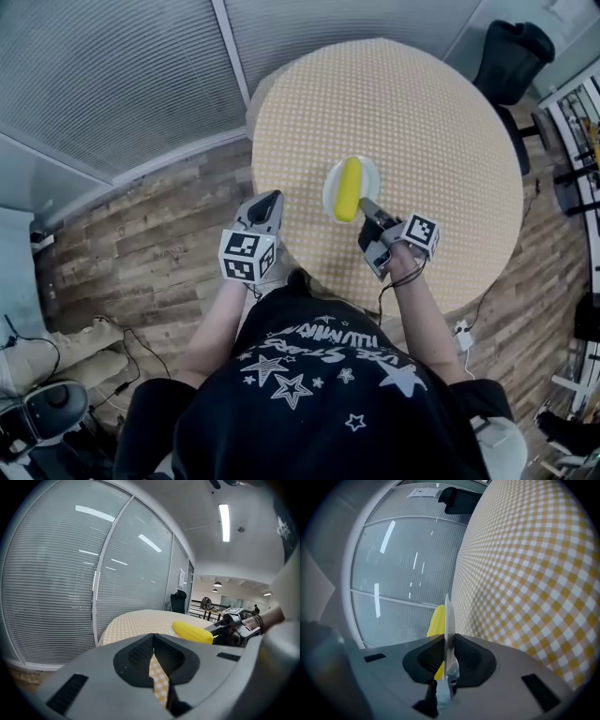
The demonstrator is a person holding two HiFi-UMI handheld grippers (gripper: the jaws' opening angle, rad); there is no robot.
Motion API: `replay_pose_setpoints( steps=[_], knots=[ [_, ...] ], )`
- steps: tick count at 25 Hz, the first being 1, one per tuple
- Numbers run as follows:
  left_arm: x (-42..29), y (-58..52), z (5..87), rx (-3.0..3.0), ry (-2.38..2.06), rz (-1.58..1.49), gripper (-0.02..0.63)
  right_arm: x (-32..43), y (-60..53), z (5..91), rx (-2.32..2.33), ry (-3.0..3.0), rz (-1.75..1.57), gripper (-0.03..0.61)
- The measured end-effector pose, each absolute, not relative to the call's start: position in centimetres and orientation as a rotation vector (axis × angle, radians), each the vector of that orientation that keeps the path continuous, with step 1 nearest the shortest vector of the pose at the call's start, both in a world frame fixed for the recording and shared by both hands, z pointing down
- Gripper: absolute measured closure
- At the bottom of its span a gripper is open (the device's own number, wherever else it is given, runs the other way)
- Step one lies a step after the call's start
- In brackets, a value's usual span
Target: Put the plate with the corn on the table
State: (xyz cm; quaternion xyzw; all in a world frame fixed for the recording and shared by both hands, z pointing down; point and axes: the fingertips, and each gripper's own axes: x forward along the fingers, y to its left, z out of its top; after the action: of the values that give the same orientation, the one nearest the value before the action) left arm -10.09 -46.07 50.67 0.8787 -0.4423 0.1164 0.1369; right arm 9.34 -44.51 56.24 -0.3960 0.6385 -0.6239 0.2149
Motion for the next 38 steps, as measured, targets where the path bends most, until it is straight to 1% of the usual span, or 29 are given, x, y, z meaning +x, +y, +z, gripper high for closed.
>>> replay_pose_setpoints(
  steps=[14,28,33,38],
  knots=[
    [-9.1,-52.4,53.2,2.544,-1.197,0.356,0.606,6.9,-50.7,60.0,-1.157,1.724,-1.820,0.525],
    [-8.9,-54.1,55.1,2.476,-1.198,0.381,0.606,6.1,-52.9,62.8,-1.203,1.756,-1.914,0.526],
    [-9.2,-53.9,55.6,2.461,-1.195,0.403,0.606,5.6,-52.7,63.4,-1.296,1.794,-1.957,0.528],
    [-9.1,-53.9,55.7,2.457,-1.189,0.397,0.606,5.4,-52.9,63.7,-1.446,1.924,-1.931,0.526]
  ],
)
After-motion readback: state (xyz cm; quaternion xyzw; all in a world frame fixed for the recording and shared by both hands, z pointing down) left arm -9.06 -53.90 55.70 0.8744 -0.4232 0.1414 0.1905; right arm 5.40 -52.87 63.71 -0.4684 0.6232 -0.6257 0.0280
